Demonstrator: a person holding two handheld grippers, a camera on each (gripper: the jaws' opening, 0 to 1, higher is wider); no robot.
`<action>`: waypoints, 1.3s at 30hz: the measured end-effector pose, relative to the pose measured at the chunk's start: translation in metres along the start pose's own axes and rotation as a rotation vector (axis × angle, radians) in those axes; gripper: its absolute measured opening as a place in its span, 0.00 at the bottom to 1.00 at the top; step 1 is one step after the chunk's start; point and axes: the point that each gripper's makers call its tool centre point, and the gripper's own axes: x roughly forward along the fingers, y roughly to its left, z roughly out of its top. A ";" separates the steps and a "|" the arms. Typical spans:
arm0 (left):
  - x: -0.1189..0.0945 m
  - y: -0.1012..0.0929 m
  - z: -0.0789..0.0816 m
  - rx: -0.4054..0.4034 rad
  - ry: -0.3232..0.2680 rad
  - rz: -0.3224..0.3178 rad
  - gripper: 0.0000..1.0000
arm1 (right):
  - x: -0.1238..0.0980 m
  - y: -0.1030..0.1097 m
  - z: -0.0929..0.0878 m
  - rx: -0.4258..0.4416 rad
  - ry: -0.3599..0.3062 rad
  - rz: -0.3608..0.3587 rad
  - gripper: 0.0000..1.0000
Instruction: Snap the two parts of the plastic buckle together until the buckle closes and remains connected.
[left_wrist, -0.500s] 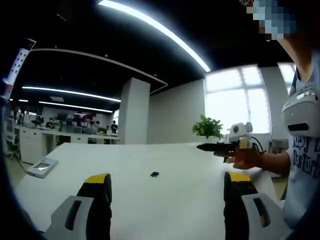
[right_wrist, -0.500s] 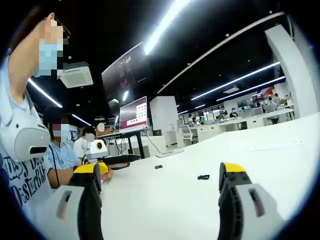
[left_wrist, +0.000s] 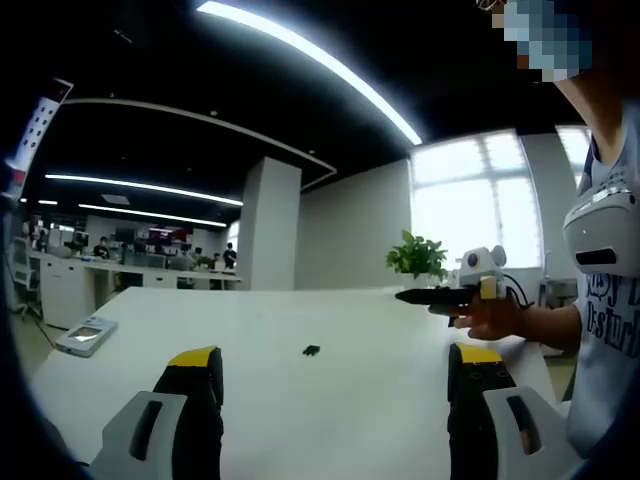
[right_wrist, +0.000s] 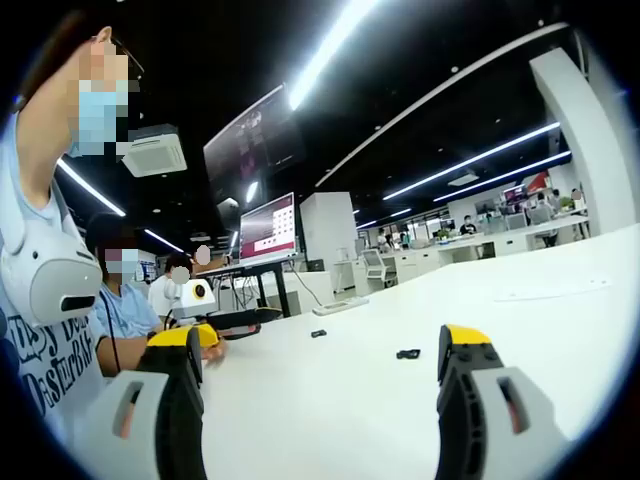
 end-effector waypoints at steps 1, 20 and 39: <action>0.000 0.000 0.000 0.000 -0.001 0.001 0.95 | 0.000 0.000 0.000 0.000 0.000 0.002 1.00; 0.000 0.002 0.001 0.006 -0.003 0.006 0.93 | -0.001 0.005 0.007 0.010 -0.027 0.020 1.00; 0.001 -0.002 -0.001 0.004 0.003 -0.012 0.91 | -0.003 0.006 0.010 0.025 -0.042 0.026 1.00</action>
